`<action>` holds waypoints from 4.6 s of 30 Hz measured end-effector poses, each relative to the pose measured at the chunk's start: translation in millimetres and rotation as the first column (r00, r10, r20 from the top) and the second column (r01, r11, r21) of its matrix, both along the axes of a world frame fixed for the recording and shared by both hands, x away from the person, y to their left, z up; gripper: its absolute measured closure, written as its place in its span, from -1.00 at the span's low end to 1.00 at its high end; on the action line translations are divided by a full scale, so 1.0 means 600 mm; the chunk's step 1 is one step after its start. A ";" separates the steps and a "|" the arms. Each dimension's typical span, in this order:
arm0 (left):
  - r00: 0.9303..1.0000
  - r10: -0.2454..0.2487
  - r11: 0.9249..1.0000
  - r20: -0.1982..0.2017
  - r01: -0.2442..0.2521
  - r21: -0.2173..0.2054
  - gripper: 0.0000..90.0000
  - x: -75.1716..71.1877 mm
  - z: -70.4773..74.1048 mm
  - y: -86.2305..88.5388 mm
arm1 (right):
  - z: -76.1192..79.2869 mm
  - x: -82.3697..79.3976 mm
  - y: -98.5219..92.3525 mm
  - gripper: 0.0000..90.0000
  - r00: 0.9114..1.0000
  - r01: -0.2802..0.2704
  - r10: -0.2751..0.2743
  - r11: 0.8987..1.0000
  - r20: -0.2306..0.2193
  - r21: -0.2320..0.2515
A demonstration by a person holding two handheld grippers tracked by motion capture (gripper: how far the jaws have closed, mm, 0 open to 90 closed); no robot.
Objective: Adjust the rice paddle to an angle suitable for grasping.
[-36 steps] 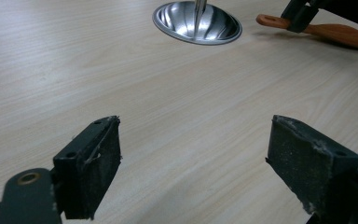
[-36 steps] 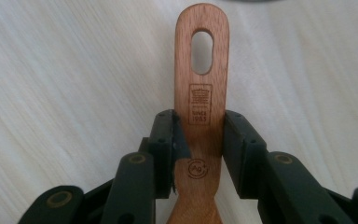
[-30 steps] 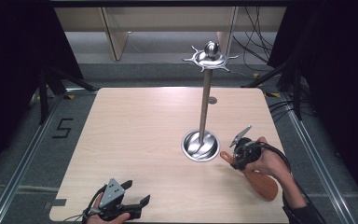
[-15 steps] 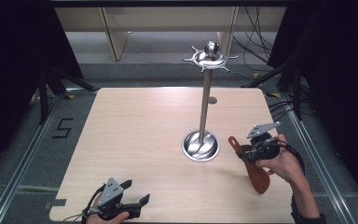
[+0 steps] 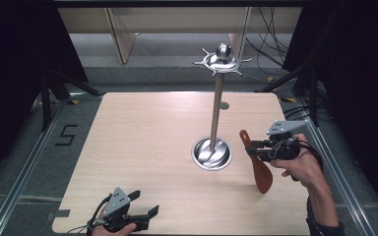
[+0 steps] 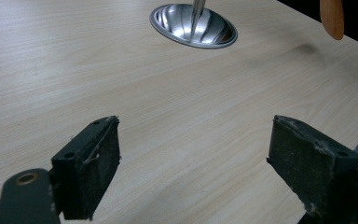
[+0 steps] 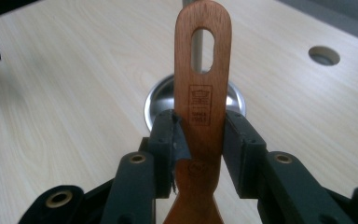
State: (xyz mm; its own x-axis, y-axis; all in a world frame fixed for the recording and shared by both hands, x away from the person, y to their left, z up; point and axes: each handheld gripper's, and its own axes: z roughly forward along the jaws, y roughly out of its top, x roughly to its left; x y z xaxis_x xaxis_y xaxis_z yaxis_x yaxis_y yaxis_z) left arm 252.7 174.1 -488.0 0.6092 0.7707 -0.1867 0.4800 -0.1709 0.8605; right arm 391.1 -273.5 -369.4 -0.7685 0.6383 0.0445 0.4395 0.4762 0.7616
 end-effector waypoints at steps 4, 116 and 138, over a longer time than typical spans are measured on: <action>1.000 0.025 1.000 -0.008 -0.025 -0.019 -0.65 -0.002 0.001 0.000 | 0.011 -0.007 0.005 0.49 1.000 -0.010 0.009 0.999 0.010 0.041; 1.000 -0.004 1.000 0.005 0.004 -0.015 -0.67 -0.006 0.001 -0.007 | 0.241 0.018 0.069 0.48 0.952 -0.047 -0.012 0.981 0.305 0.186; 1.000 0.000 1.000 -0.005 0.000 -0.021 -0.67 -0.004 0.000 -0.006 | 0.194 -0.018 0.042 0.26 0.947 -0.002 -0.078 0.969 0.310 0.248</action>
State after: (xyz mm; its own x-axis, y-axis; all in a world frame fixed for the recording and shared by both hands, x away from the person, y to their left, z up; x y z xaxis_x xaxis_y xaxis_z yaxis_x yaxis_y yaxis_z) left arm 250.1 170.3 -487.8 0.6083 0.7665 -0.2058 0.4846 -0.1533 0.8612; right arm 380.4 -248.1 -253.1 -0.7434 0.6677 -0.0391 0.1720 0.2473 0.9535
